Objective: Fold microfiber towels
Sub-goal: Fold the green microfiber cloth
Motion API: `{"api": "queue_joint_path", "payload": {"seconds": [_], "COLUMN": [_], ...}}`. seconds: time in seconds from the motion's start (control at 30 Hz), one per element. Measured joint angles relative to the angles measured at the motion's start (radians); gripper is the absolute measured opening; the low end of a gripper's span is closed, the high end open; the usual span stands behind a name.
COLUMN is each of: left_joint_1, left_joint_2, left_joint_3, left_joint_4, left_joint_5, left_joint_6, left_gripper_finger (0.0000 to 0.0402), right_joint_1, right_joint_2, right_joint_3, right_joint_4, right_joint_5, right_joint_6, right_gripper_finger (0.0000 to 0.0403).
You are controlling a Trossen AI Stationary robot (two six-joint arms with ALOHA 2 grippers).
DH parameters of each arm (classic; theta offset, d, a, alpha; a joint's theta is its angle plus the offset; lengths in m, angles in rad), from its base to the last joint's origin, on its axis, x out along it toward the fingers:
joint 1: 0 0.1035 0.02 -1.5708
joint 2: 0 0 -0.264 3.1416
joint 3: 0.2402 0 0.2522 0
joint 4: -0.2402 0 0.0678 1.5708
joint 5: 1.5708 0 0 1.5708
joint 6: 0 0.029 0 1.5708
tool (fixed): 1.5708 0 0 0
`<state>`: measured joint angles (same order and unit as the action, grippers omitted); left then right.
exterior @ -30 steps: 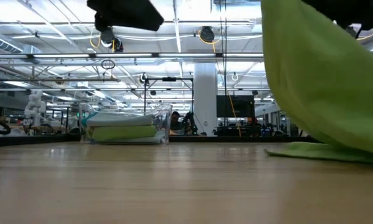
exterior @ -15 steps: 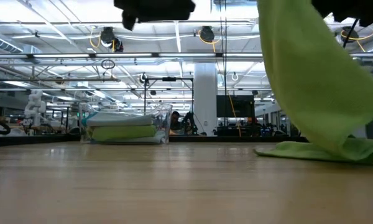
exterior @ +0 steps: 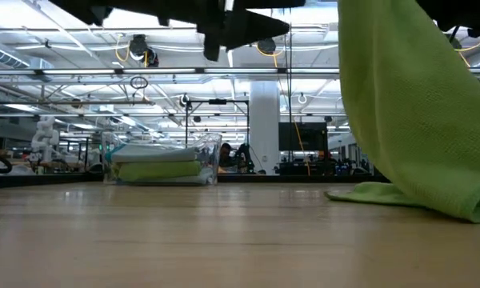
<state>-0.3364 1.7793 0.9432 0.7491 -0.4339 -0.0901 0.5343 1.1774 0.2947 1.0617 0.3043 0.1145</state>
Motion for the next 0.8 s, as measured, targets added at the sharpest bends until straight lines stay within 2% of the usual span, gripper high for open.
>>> {"api": "queue_joint_path", "payload": {"seconds": [0.1,0.3,0.43,0.57,0.67,0.8], "left_joint_1": [0.018,0.055,0.063,0.052,0.040,0.029], "left_joint_2": [0.035,0.108,0.176,0.241,0.259,0.249], "left_joint_3": [0.000,0.030,0.117,0.235,0.304,0.358], "left_joint_4": [0.039,0.068,0.070,0.020,-0.107,-0.286], "left_joint_5": [0.038,0.073,0.139,0.146,0.147,0.140], "left_joint_6": [0.000,0.000,0.025,0.098,0.150,0.160], "left_gripper_finger": [0.0238,0.0239,0.0239,0.0238,0.0211,0.0129], "right_joint_1": [0.000,0.000,-0.009,-0.016,-0.016,-0.016], "right_joint_2": [-0.001,-0.001,-0.001,-0.001,-0.001,-0.002], "right_joint_3": [0.000,0.000,0.000,0.000,0.000,0.000], "right_joint_4": [-0.001,-0.018,-0.026,-0.059,-0.065,-0.073], "right_joint_5": [-0.043,-0.045,-0.044,-0.042,-0.042,-0.042], "right_joint_6": [-0.003,0.009,0.032,0.039,0.039,0.038], "right_gripper_finger": [0.0009,0.0009,0.0009,0.0009,0.0009,0.0009]}}
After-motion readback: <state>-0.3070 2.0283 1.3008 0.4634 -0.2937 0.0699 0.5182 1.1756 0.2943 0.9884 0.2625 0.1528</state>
